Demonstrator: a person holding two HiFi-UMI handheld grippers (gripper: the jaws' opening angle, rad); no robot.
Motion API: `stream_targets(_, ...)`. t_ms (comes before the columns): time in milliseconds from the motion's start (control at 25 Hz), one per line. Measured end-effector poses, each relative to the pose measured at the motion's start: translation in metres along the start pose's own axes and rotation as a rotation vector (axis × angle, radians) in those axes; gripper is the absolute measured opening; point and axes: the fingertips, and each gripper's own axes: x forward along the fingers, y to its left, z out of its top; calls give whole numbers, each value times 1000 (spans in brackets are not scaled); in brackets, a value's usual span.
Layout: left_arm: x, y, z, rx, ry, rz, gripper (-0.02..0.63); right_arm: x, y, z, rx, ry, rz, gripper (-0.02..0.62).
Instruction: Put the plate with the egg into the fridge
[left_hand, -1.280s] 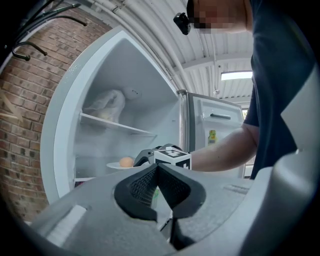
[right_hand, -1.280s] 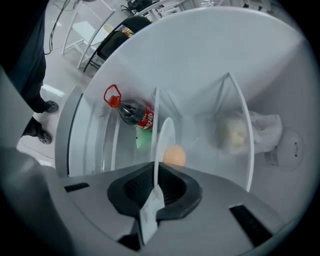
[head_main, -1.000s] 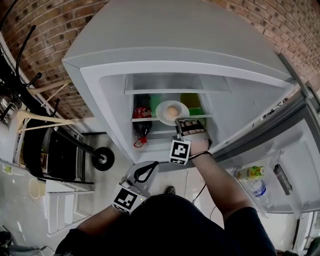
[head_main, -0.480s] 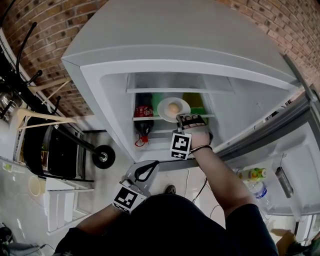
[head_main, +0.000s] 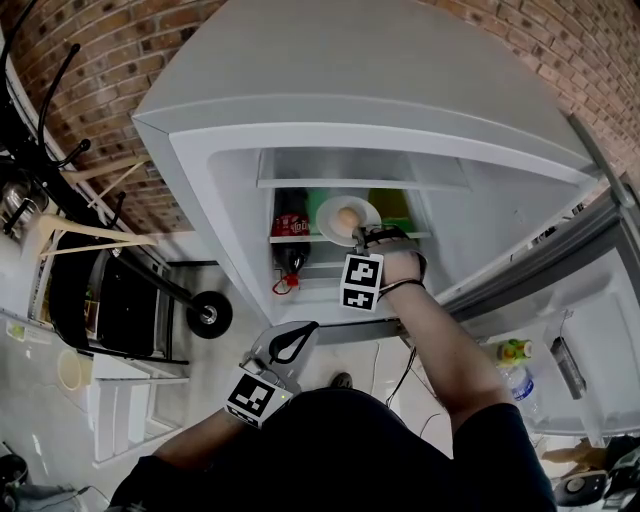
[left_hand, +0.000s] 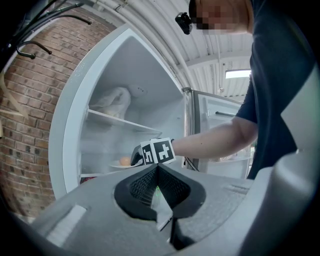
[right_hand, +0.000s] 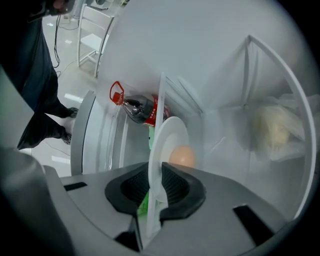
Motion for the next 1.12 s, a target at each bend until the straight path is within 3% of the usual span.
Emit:
stream_targets(440, 0, 0, 1, -11, 0, 8, 3, 15, 4, 2, -23, 17, 55, 95)
stream_targets(1120, 0, -1, -4, -2, 15, 8, 4, 23, 4, 4, 4, 4, 37, 107)
